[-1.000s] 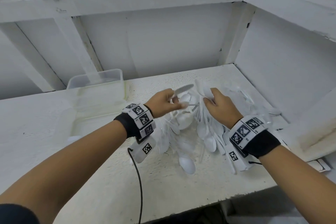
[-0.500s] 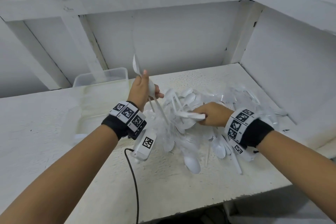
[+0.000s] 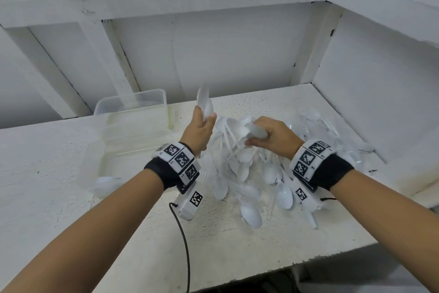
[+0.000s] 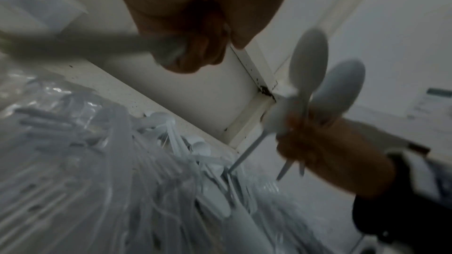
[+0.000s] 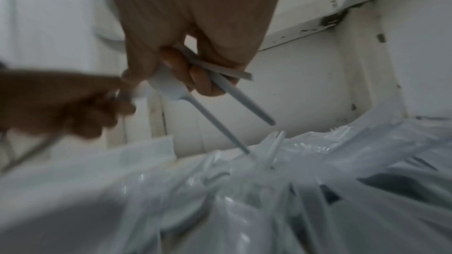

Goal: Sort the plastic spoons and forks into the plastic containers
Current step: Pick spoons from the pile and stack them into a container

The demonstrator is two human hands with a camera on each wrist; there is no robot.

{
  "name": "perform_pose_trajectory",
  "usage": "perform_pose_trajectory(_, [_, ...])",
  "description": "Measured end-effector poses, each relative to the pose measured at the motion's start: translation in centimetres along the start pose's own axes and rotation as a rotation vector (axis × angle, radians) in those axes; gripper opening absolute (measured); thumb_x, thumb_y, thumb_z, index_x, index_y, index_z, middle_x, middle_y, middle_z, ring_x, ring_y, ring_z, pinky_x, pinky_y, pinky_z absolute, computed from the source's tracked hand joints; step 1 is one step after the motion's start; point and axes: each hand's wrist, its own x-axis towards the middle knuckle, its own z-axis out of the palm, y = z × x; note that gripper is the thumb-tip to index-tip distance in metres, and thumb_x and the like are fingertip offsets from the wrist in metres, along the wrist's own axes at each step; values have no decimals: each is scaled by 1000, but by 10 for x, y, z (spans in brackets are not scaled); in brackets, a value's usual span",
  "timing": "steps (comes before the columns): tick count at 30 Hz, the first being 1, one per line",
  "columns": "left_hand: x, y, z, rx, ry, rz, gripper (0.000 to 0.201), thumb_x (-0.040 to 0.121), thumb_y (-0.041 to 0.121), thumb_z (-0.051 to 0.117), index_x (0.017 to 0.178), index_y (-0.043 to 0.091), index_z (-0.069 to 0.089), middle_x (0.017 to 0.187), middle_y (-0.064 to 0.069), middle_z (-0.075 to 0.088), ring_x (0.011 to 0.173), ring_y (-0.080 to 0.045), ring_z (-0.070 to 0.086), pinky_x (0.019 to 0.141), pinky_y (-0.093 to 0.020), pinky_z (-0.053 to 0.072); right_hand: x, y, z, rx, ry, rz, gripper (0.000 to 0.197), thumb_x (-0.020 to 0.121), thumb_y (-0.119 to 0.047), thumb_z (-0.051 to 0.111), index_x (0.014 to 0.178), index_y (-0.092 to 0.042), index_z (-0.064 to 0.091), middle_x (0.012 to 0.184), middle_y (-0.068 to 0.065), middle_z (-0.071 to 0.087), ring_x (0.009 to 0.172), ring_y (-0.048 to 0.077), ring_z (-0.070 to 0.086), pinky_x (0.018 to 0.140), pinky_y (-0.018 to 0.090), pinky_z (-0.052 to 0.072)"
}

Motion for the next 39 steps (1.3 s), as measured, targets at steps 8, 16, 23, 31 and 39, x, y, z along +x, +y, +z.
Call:
perform_pose_trajectory(8, [-13,-2,43,824,-439,51,32,90,48,51,73,22,47,69,-1,49,63,-15,49,50,-20,32,1,-10,-34,421,652,3,13,100,-21,40,91,-29,47,85,6,56,61,-7,57,62,9,40])
perform_pose_trajectory(16, [-27,-11,62,1080,-646,12,41,80,53,62,82,14,50,72,3,51,71,-16,52,51,-23,34,-16,4,-36,258,507,43,19,100,-25,40,81,-26,37,63,1,52,55,17,58,61,26,50])
perform_pose_trajectory(23, [-19,-2,41,975,-525,36,16,86,21,51,72,14,50,64,3,46,58,-12,45,50,-20,33,-19,-4,-30,147,431,51,16,96,-30,47,83,-23,41,67,7,47,56,11,42,55,24,40])
perform_pose_trajectory(31, [-2,27,-28,117,-247,-152,27,84,27,67,70,10,52,51,1,37,42,-9,30,39,-19,23,-19,-15,-9,-244,215,-192,29,89,-27,56,101,-1,63,89,9,62,77,18,56,71,26,44])
perform_pose_trajectory(39, [-17,18,-43,-300,-366,-255,31,84,21,65,64,16,41,44,7,28,36,-4,18,39,-14,11,-8,-39,31,-193,122,-353,30,82,-10,66,111,-4,60,104,8,66,86,2,54,70,7,43])
